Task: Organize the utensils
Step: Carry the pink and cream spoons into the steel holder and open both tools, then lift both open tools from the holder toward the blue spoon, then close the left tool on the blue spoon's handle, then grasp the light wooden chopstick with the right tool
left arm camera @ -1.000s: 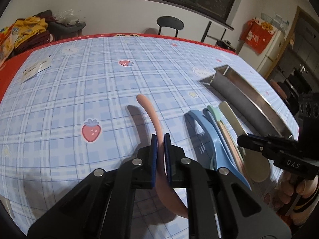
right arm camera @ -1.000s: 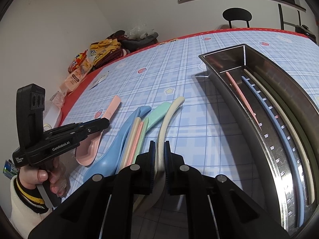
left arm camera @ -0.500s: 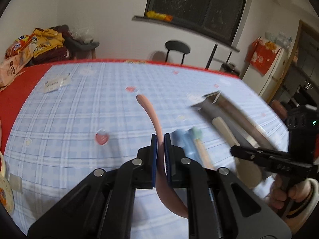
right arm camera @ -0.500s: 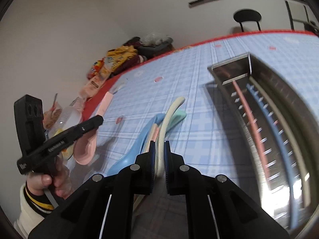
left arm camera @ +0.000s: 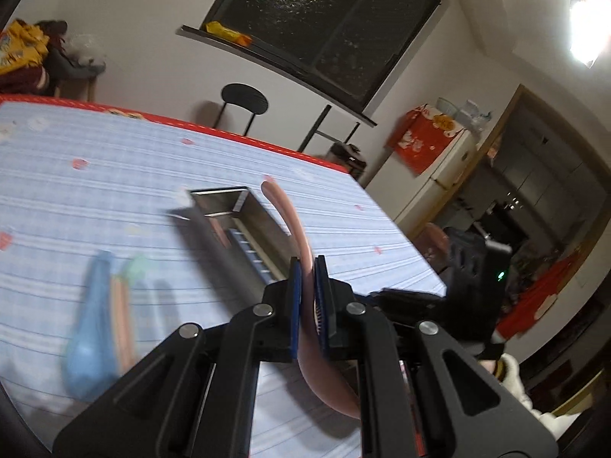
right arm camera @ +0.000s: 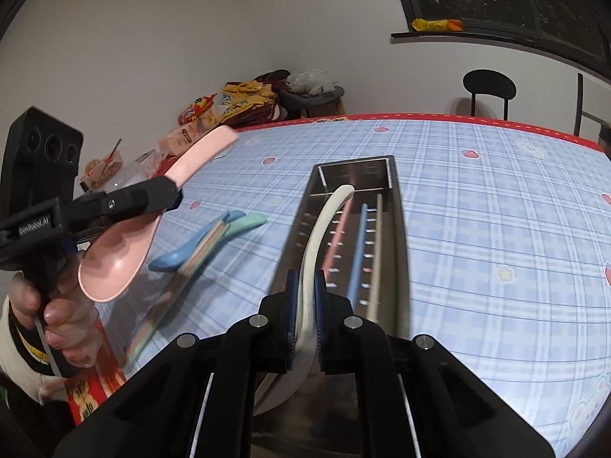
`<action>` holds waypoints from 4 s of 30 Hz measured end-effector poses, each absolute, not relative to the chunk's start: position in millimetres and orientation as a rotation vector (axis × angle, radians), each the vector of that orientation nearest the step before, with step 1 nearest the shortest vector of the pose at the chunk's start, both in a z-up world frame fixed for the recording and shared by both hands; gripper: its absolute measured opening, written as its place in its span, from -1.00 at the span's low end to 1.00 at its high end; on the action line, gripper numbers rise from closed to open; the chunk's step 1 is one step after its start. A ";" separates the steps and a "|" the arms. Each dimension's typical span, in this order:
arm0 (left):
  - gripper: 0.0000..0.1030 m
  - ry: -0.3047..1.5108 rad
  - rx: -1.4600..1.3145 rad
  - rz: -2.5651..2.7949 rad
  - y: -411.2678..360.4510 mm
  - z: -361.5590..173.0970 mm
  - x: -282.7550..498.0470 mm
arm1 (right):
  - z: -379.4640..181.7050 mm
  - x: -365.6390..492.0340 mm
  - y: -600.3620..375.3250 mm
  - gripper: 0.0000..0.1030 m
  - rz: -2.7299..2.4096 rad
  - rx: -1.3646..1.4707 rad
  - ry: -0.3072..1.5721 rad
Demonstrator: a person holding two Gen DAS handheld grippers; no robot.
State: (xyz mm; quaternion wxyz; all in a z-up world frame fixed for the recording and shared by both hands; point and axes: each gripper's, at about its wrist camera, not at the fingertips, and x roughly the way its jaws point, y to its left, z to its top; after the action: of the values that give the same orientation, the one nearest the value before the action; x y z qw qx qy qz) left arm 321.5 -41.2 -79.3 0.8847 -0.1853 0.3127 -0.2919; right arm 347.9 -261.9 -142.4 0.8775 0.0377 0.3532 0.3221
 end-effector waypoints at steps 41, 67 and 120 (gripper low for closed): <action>-0.49 0.740 -0.529 -0.503 -95.0 -136.8 347.2 | -160.7 351.8 -277.6 -0.61 0.640 0.131 0.781; 0.88 0.586 -0.137 -0.194 43.0 -65.3 273.1 | -117.5 306.8 -234.2 0.89 0.362 0.061 0.594; -0.56 0.998 -0.428 -0.606 83.1 -168.5 403.8 | -179.7 343.8 -99.2 -0.35 0.504 0.187 0.861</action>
State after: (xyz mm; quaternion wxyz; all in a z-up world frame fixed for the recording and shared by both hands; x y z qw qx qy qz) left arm 403.8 83.1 -168.5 0.8129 -0.2003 0.4673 -0.2840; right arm 343.8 -99.2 -179.7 0.8740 0.0895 0.4122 0.2412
